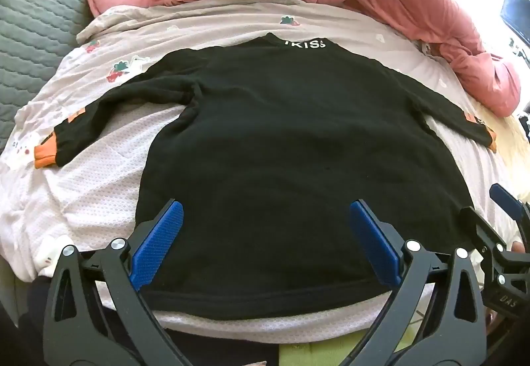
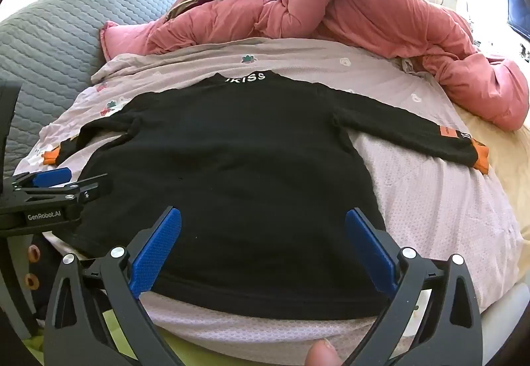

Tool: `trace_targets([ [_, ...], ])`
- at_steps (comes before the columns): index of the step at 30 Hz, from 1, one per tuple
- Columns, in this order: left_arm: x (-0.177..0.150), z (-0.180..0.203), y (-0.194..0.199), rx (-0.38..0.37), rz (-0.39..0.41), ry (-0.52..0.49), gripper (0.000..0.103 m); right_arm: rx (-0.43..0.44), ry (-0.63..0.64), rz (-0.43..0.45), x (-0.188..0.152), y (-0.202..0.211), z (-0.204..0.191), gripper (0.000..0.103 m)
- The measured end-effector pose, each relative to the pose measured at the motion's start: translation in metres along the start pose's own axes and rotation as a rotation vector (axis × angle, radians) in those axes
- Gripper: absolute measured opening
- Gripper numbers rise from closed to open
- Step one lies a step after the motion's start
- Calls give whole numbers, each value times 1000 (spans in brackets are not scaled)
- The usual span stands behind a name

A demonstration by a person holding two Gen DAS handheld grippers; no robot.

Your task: Fold small clothes

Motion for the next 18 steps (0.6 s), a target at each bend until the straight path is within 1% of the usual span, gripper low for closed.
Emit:
trace_targets([
  [5, 0, -1, 1, 7, -1, -1, 94, 3, 10, 3, 0, 2, -3, 99],
  [8, 2, 5, 3, 12, 0, -3, 94, 2, 10, -1, -1, 2, -1, 99],
  [9, 3, 5, 2, 14, 1, -7, 94, -13, 14, 1, -1, 10, -3, 99],
  [13, 0, 8, 2, 16, 5, -10, 94, -15, 7, 2, 1, 7, 5, 99],
  [18, 0, 6, 3, 15, 7, -15, 94, -15, 17, 8, -3, 7, 0, 99],
])
Point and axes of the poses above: each gripper's, at about its wrist camera, not at the fingertips, and y roughly against the way its jaws point, z to its right, x to its top, the point moved 4 cm from there along -y, roughly the way its jaws point, and after that the axes turned 1 degree about -x, right-handed, at the moved point
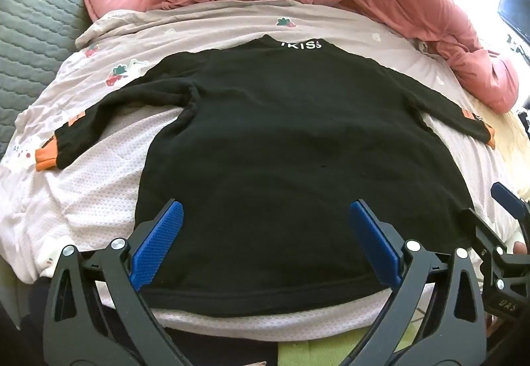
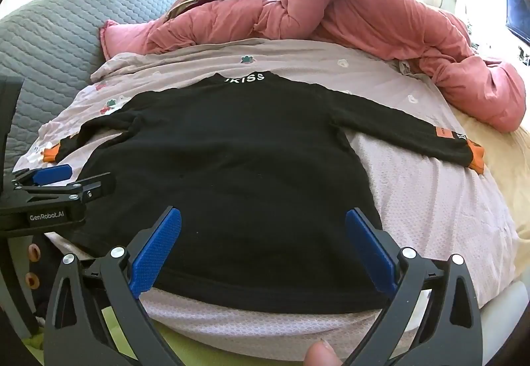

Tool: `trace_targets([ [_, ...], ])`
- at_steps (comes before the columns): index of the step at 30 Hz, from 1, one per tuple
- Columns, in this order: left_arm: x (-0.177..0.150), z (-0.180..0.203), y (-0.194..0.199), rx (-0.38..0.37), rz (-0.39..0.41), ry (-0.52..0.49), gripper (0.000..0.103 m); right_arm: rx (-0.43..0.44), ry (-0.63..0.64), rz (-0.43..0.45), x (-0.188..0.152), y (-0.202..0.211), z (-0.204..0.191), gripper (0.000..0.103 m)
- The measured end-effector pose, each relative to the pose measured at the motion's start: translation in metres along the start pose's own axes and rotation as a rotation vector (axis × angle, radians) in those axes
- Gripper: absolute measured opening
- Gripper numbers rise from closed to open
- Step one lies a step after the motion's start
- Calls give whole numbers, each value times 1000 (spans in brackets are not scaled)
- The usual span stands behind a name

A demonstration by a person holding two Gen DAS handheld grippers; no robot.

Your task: Fold small clothes

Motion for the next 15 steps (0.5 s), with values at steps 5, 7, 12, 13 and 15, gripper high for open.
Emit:
trace_targets([
  [5, 0, -1, 0, -1, 1, 0, 94, 1, 0, -3, 0, -2, 0, 99],
  [7, 0, -2, 1, 2, 1, 0, 94, 2, -3, -8, 0, -3, 1, 99],
  [12, 0, -3, 1, 0, 1, -1, 94, 5, -5, -9, -1, -3, -3, 99],
  [13, 1, -3, 1, 1, 2, -1, 94, 4, -4, -8, -2, -3, -3, 99],
  [15, 1, -3, 1, 2, 2, -2, 94, 4, -5, -9, -2, -3, -3, 99],
])
Point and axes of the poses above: each gripper's, at about its wrist camera, not at the fingertips, and y roughly against the way its jaws point, z to its right, x to its top, the point moved 4 cm from there along -y, roughly the way its jaws point, and after that the axes turned 1 degree about -x, right-handed, at the moved point
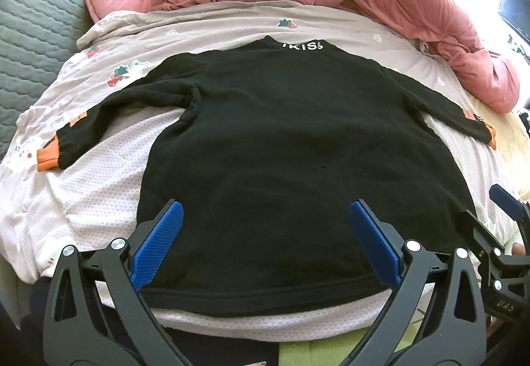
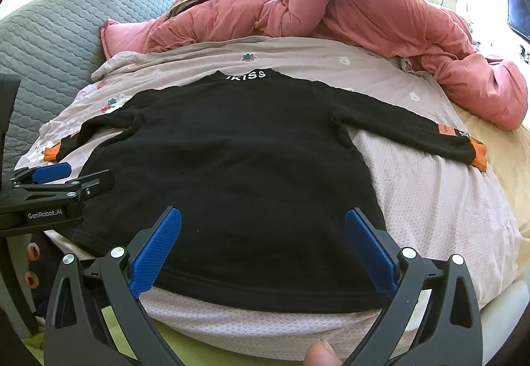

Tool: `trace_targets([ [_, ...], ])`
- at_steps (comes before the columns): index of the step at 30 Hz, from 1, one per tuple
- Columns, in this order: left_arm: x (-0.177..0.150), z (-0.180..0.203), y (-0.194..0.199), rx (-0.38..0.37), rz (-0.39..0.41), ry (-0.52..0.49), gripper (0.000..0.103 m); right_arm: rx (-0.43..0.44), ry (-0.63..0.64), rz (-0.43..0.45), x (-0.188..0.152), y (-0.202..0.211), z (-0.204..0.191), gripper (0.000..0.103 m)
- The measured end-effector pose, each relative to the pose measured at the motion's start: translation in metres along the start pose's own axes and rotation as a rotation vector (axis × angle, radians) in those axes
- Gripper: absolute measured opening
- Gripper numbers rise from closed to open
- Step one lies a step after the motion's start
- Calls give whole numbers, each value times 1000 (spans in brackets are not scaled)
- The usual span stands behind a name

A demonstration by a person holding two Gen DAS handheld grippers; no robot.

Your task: Fold small clothes

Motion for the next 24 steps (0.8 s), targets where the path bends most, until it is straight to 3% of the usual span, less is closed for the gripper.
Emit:
trace_targets([
  [24, 0, -7, 1, 4, 3, -2, 94, 2, 5, -5, -1, -2, -4, 99],
])
Point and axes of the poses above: each gripper's, at about its wrist camera, not at the fingertips, and y roughly against the way its jaws point, z to its right, x to its top, the point moved 4 cm from there along -y, roughly the way its jaws point, and after that the axes turned 1 degree about -x, right-handed, at the moved point
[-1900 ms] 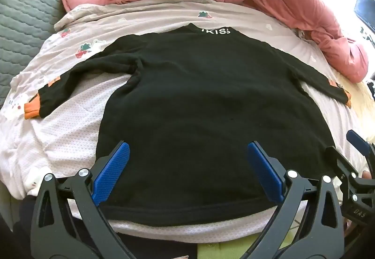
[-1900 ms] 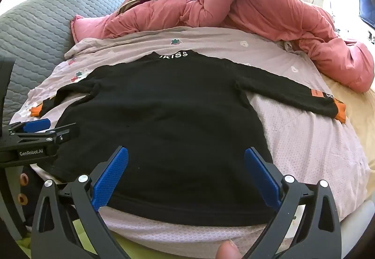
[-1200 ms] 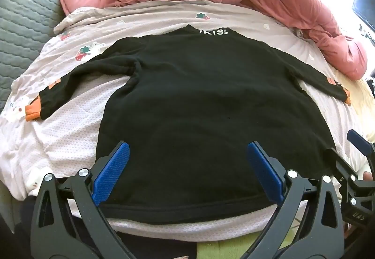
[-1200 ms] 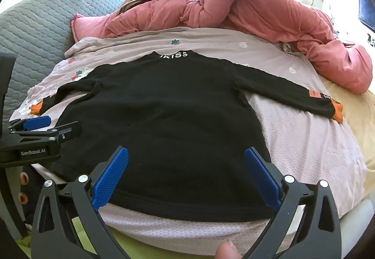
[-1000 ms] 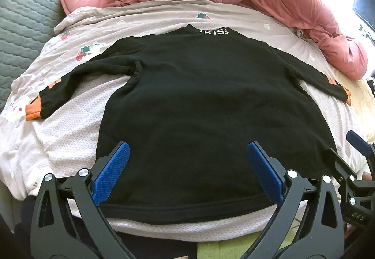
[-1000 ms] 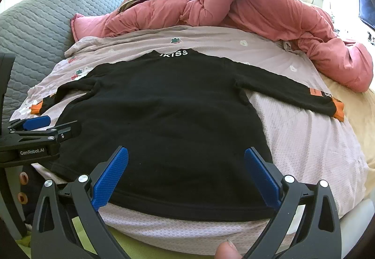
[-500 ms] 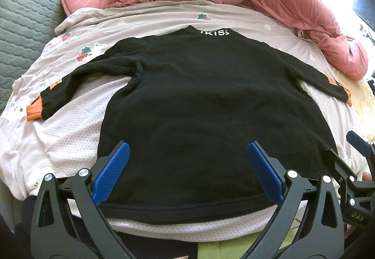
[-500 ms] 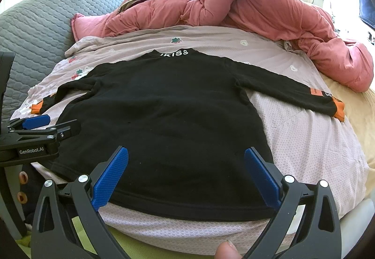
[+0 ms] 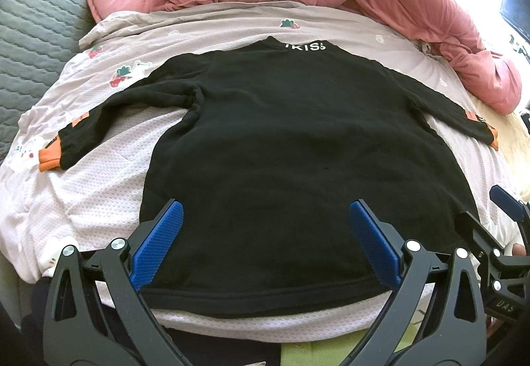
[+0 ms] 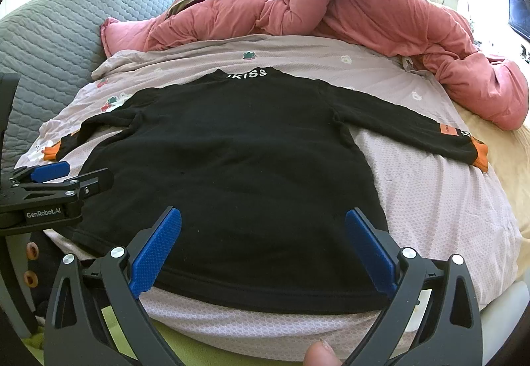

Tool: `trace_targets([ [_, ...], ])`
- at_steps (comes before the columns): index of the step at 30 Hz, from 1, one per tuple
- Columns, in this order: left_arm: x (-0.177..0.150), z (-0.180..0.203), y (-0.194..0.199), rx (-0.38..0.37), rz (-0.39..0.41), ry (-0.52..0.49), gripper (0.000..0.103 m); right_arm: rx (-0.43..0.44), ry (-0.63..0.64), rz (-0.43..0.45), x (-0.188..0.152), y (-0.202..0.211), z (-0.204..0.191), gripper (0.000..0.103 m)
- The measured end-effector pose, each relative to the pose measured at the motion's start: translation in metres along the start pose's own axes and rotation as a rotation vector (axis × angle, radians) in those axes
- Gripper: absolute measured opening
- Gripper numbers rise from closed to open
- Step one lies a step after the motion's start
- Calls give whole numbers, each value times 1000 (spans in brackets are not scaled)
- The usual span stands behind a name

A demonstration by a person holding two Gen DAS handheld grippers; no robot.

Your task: Fold small clothes

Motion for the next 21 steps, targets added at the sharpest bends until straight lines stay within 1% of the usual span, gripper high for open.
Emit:
trace_targets([
  [21, 3, 2, -7, 11, -5, 4, 94, 6, -2, 6, 5, -6, 1, 99],
])
Point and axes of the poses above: each gripper's, at about its wrist camera, not at the fingertips, and y roughly against the way its jaws point, z to its right, x to its top, the point moved 4 cm from there along -y, roughly the way its jaws point, and after that the axes turned 1 degree about -x, right-handed, at the moved point
